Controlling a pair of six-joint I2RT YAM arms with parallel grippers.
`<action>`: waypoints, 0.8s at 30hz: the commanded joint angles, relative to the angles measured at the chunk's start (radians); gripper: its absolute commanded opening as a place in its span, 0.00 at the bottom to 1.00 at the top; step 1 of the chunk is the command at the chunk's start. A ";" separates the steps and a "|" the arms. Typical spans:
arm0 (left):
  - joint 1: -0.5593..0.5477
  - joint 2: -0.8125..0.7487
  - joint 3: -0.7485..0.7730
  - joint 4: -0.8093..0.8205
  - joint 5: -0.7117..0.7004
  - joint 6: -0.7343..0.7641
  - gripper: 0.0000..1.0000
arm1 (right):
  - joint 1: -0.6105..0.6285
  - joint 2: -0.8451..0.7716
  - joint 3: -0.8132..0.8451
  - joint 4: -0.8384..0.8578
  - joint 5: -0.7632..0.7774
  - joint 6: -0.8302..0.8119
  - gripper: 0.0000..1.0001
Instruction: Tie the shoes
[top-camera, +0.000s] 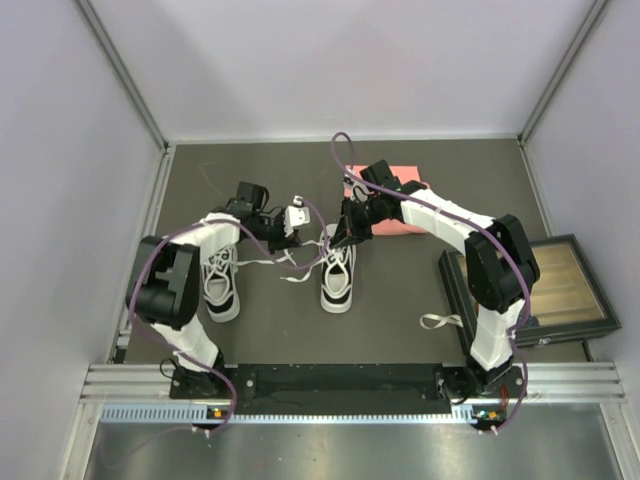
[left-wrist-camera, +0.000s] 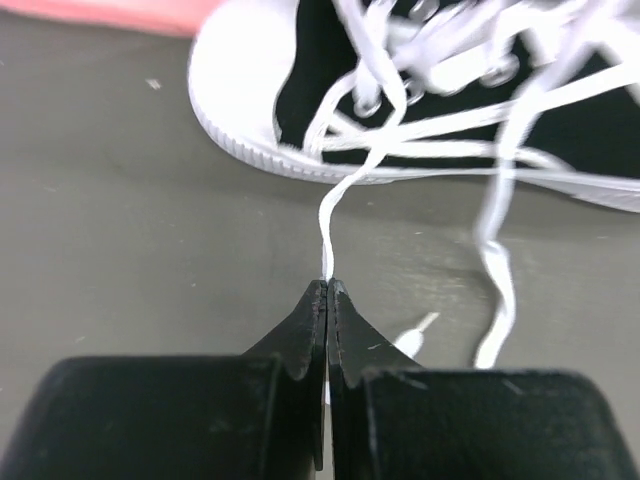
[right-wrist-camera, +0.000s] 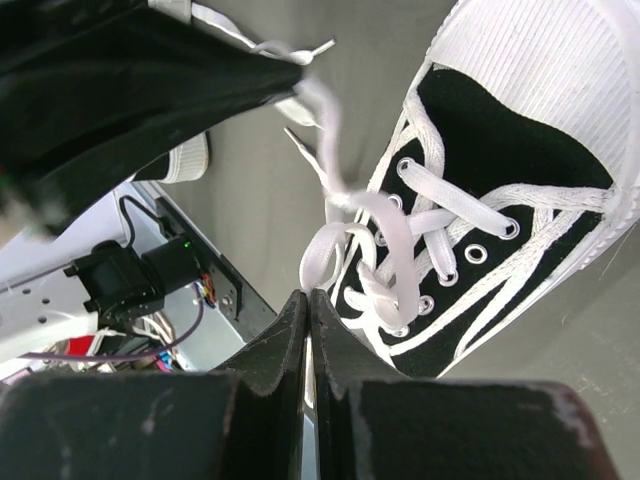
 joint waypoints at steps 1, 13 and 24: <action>0.005 -0.142 -0.066 0.018 0.076 0.022 0.00 | -0.006 -0.002 0.053 0.037 0.012 0.017 0.00; -0.015 -0.234 -0.125 -0.025 -0.028 -0.015 0.00 | 0.001 -0.007 0.070 0.033 0.024 0.021 0.00; -0.072 -0.115 -0.103 0.432 -0.389 -0.387 0.00 | 0.017 -0.005 0.053 0.031 0.018 0.016 0.00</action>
